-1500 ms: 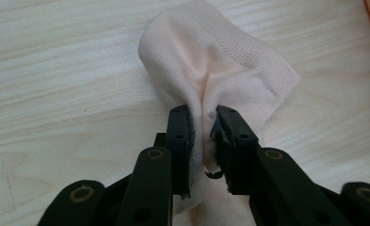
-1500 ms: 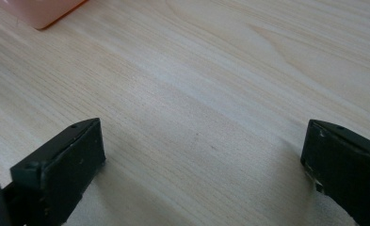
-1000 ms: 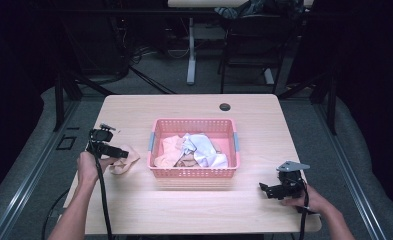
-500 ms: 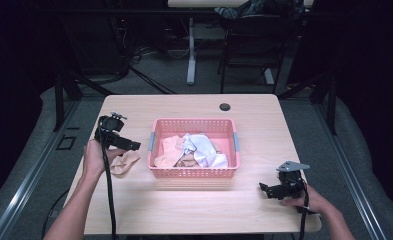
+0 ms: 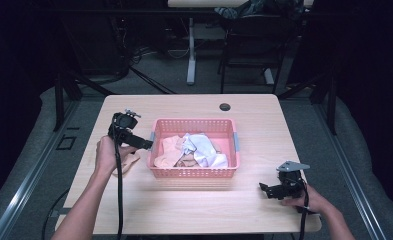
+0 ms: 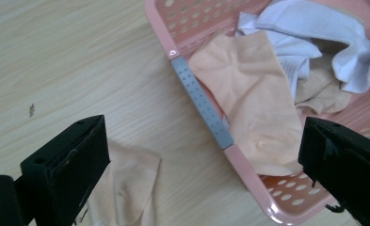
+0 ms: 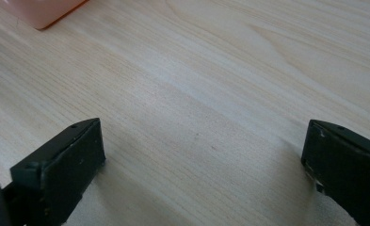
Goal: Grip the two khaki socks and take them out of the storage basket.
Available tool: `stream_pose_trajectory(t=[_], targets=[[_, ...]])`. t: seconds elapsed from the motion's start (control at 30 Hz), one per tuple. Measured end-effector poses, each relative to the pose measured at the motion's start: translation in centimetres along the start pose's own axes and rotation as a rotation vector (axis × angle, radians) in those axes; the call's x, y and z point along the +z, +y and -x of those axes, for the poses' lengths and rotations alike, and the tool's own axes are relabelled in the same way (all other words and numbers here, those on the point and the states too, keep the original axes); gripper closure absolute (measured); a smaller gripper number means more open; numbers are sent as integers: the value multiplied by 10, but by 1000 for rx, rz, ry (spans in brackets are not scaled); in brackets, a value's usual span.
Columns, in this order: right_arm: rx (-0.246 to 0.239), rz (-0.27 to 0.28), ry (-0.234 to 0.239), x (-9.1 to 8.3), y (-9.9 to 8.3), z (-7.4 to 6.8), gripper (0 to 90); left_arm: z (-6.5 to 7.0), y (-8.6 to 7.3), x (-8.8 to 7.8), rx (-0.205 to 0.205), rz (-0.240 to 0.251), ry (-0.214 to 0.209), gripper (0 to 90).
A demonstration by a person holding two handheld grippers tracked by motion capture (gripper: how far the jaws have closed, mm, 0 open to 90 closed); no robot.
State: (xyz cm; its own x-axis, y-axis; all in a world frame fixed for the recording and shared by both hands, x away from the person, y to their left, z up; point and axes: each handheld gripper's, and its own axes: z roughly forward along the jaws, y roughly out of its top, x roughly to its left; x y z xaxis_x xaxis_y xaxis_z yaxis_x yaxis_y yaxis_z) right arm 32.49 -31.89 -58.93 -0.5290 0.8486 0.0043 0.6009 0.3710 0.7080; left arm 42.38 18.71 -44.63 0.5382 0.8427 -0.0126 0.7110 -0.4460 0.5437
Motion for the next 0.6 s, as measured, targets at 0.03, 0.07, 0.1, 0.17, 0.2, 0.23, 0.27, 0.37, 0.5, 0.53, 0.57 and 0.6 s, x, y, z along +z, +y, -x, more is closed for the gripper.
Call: stream_pose_trajectory(t=[0.03,0.07,0.1,0.17,0.2,0.23,0.27,0.37,0.5,0.53,0.57,0.6], targets=[[2,0,2,0,0,0,0,3,2,2,8,-3,-2,21],[2,-1,2,0,0,0,0,5,3,4,15,-5,-6,21],[1,1,1,0,0,0,0,8,5,6,21,-8,-12,21],[1,-2,0,0,0,0,0,13,7,10,26,-4,-21,26],[1,0,1,0,0,0,0,13,7,10,26,-4,-21,32],[2,0,1,0,0,0,0,18,10,16,38,-12,-35,39],[1,0,1,0,0,0,0,20,11,17,41,-14,-39,47],[2,0,2,0,0,0,0,28,16,26,61,-28,-50,66],[2,-1,1,0,0,0,0,36,19,38,81,-54,-66,87],[0,-3,-2,0,0,0,0,39,19,41,85,-58,-69,92],[2,0,2,0,0,0,0,41,20,43,89,-63,-69,101],[2,0,2,0,0,0,0,41,20,43,89,-63,-69,114]])
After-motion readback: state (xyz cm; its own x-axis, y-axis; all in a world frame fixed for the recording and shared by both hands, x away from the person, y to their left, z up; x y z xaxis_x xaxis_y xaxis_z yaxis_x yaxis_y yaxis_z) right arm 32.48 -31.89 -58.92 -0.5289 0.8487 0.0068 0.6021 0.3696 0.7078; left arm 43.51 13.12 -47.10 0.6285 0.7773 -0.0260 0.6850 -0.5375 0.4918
